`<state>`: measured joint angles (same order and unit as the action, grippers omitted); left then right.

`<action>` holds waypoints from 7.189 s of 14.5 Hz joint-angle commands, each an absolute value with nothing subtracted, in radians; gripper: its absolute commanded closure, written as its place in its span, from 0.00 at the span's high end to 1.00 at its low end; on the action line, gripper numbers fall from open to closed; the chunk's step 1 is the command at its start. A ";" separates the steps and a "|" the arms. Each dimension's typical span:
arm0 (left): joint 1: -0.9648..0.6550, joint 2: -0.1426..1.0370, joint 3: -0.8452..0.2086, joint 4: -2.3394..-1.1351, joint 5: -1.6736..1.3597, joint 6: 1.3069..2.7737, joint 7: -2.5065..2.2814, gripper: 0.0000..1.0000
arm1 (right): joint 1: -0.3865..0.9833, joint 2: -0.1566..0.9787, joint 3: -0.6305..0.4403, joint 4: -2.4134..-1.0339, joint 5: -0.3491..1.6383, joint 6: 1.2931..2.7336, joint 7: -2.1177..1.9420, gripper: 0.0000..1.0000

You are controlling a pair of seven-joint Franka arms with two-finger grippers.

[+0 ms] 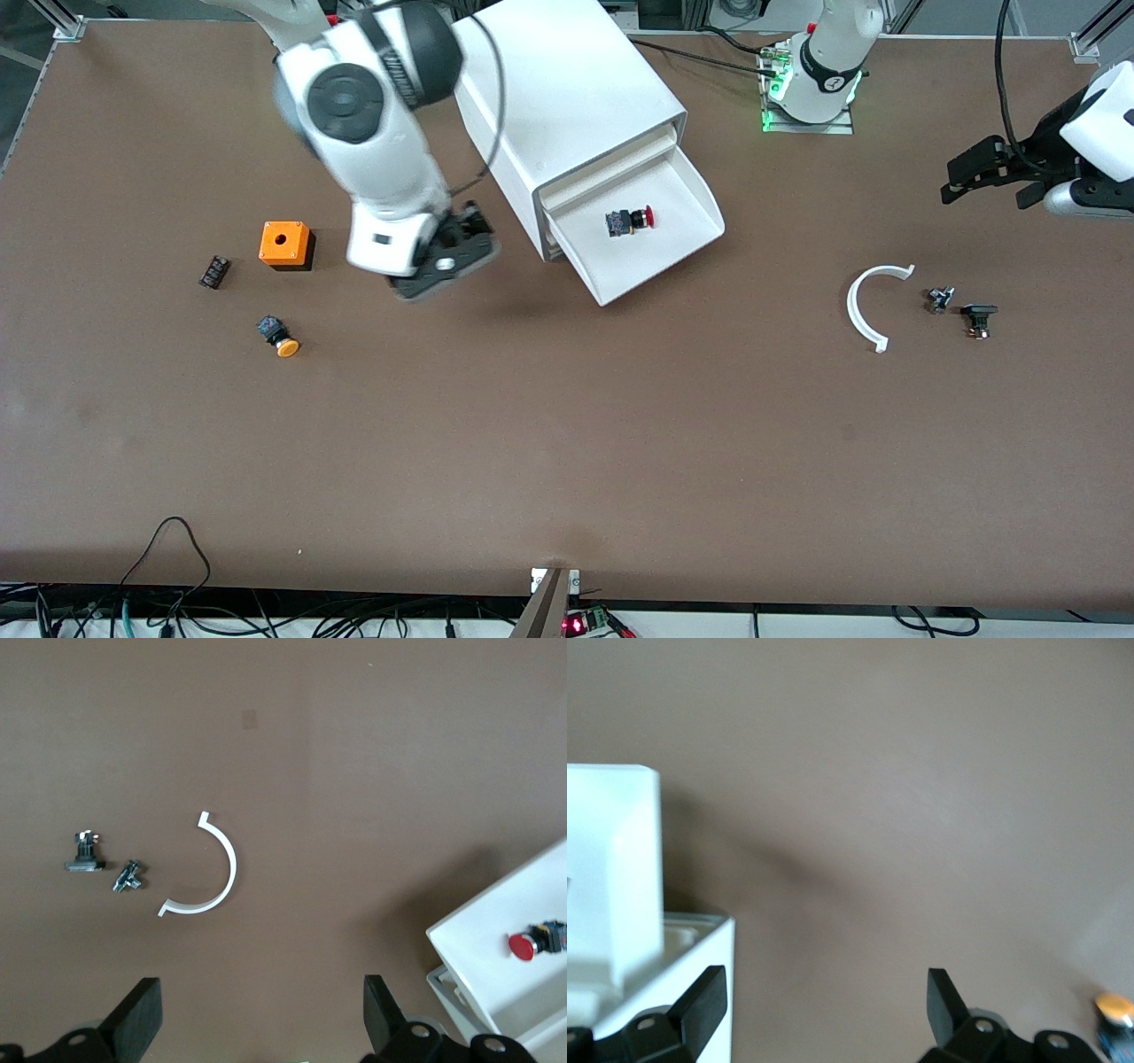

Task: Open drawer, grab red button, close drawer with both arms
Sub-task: 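Reach the right gripper into the open drawer toward the red button, then close the right gripper on the red mushroom button, then lift the red button out of the drawer with the right gripper, then carry the red button with the right gripper while the left gripper reaches the drawer, then push the drawer shut with the left gripper while the right gripper lowers the button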

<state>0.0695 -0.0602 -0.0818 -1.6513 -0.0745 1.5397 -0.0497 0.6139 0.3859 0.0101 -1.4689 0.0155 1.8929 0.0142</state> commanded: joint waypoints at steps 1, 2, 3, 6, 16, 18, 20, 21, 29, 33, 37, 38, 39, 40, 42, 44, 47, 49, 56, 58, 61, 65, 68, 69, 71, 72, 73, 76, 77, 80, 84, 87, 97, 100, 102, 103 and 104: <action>0.072 -0.035 -0.087 -1.631 -0.044 1.576 -0.110 1.00 | 0.679 0.517 0.003 -1.306 0.025 1.925 -0.021 1.00; 0.074 -0.037 -0.092 -1.632 -0.043 1.592 -0.110 1.00 | 0.711 0.532 0.003 -1.302 0.023 1.957 -0.028 1.00; 0.074 -0.037 -0.092 -1.634 -0.043 1.598 -0.110 1.00 | 0.733 0.544 0.003 -1.302 0.023 1.995 -0.029 1.00; 0.072 -0.034 -0.101 -1.638 -0.035 1.612 -0.155 1.00 | 0.768 0.590 0.027 -1.283 0.043 2.109 -0.165 1.00; 0.071 0.000 -0.110 -1.606 -0.015 1.589 -0.189 1.00 | 0.848 0.606 0.038 -1.262 0.057 1.944 -0.471 1.00; 0.069 0.006 -0.110 -1.606 -0.012 1.595 -0.189 1.00 | 0.865 0.620 0.038 -1.261 0.057 1.947 -0.483 1.00; 0.063 0.003 -0.113 -1.606 -0.012 1.592 -0.189 1.00 | 0.883 0.644 0.040 -1.258 0.055 1.956 -0.489 1.00; 0.061 0.003 -0.115 -1.605 -0.014 1.592 -0.190 1.00 | 0.887 0.652 0.040 -1.256 0.057 1.959 -0.491 1.00; 0.061 0.002 -0.115 -1.605 -0.023 1.591 -0.199 1.00 | 0.897 0.698 0.041 -1.255 0.058 1.982 -0.511 1.00; 0.061 0.000 -0.127 -1.605 -0.023 1.588 -0.201 1.00 | 0.900 0.721 0.041 -1.250 0.058 1.985 -0.511 1.00; 0.063 0.002 -0.126 -1.606 -0.023 1.586 -0.199 1.00 | 0.902 0.727 0.041 -1.250 0.058 2.013 -0.508 1.00; 0.064 0.002 -0.126 -1.606 -0.021 1.586 -0.199 1.00 | 0.900 0.727 0.041 -1.250 0.058 2.022 -0.509 1.00; 0.069 0.002 -0.124 -1.609 -0.023 1.586 -0.198 1.00 | 0.900 0.729 0.041 -1.250 0.057 2.026 -0.509 1.00; 0.071 -0.002 -0.126 -1.615 -0.023 1.586 -0.198 1.00 | 0.900 0.733 0.041 -1.249 0.057 2.032 -0.511 0.95; 0.074 -0.012 -0.133 -1.623 -0.025 1.586 -0.198 1.00 | 0.902 0.741 0.041 -1.243 0.057 2.040 -0.511 0.78; 0.071 -0.034 -0.133 -1.641 -0.025 1.588 -0.199 1.00 | 0.908 0.742 0.041 -1.243 0.055 2.040 -0.509 0.66; 0.061 -0.035 -0.135 -1.640 -0.028 1.588 -0.198 1.00 | 0.917 0.742 0.040 -1.243 0.051 2.040 -0.506 0.50; 0.061 -0.034 -0.135 -1.644 -0.029 1.592 -0.189 1.00 | 0.917 0.742 0.040 -1.243 0.049 2.040 -0.508 0.43; 0.052 -0.020 -0.149 -1.647 -0.037 1.611 -0.189 1.00 | 0.927 0.730 0.034 -1.224 0.049 2.029 -0.494 0.32; 0.052 -0.015 -0.152 -1.651 -0.043 1.608 -0.189 1.00 | 0.927 0.730 0.034 -1.207 0.049 2.029 -0.492 0.28; 0.051 -0.014 -0.167 -1.652 -0.044 1.614 -0.189 1.00 | 0.945 0.718 0.017 -1.206 0.051 2.014 -0.471 0.28; 0.045 -0.006 -0.172 -1.672 -0.067 1.615 -0.187 1.00 | 0.899 0.623 0.000 -1.207 0.061 1.985 -0.418 0.28; 0.037 0.005 -0.178 -1.690 -0.106 1.624 -0.190 1.00 | 0.810 0.580 -0.002 -1.207 0.066 1.970 -0.342 0.28; 0.034 0.023 -0.178 -1.706 -0.106 1.652 -0.202 1.00 | 0.780 0.574 -0.002 -1.207 0.064 1.971 -0.316 0.28; 0.019 0.029 -0.179 -1.794 -0.106 1.776 -0.216 1.00 | 0.727 0.566 -0.006 -1.207 0.063 1.970 -0.263 0.28; 0.003 0.034 -0.179 -1.837 -0.106 1.837 -0.241 1.00 | 0.701 0.555 -0.008 -1.213 0.063 1.967 -0.220 0.28; -0.012 0.049 -0.196 -1.876 -0.106 1.905 -0.282 1.00 | 0.674 0.548 -0.009 -1.222 0.060 1.965 -0.168 0.28; -0.029 0.101 -0.271 -1.966 -0.097 2.084 -0.495 1.00 | 0.576 0.529 -0.009 -1.269 0.061 1.935 -0.049 0.28; -0.047 0.118 -0.282 -1.991 -0.094 2.142 -0.559 1.00 | 0.548 0.526 -0.012 -1.282 0.061 1.896 -0.040 0.28; -0.112 0.176 -0.284 -2.055 -0.092 2.288 -0.682 1.00 | 0.512 0.523 -0.072 -1.330 0.063 1.824 0.030 0.29; -0.187 0.224 -0.284 -2.123 -0.034 2.413 -0.866 1.00 | 0.508 0.520 -0.146 -1.472 0.051 1.812 0.092 0.30; -0.227 0.229 -0.284 -2.164 -0.025 2.442 -0.917 1.00 | 0.476 0.499 -0.160 -1.595 0.051 1.873 0.095 0.30; -0.259 0.222 -0.434 -2.233 -0.043 2.431 -1.054 1.00 | 0.408 0.437 -0.160 -1.962 0.028 2.267 0.040 0.30; -0.259 0.216 -0.492 -2.249 -0.057 2.428 -1.063 1.00 | 0.382 0.423 -0.160 -2.032 0.028 2.359 -0.009 0.30; -0.259 0.215 -0.523 -2.249 -0.063 2.415 -1.054 1.00 | 0.380 0.425 -0.160 -2.034 0.035 2.362 0.009 0.57; -0.259 0.215 -0.526 -2.249 -0.063 2.413 -1.055 1.00 | 0.377 0.423 -0.160 -2.033 0.038 2.355 0.035 1.00; -0.258 0.215 -0.528 -2.249 -0.064 2.413 -1.052 1.00 | 0.367 0.407 -0.160 -2.033 0.037 2.349 0.081 1.00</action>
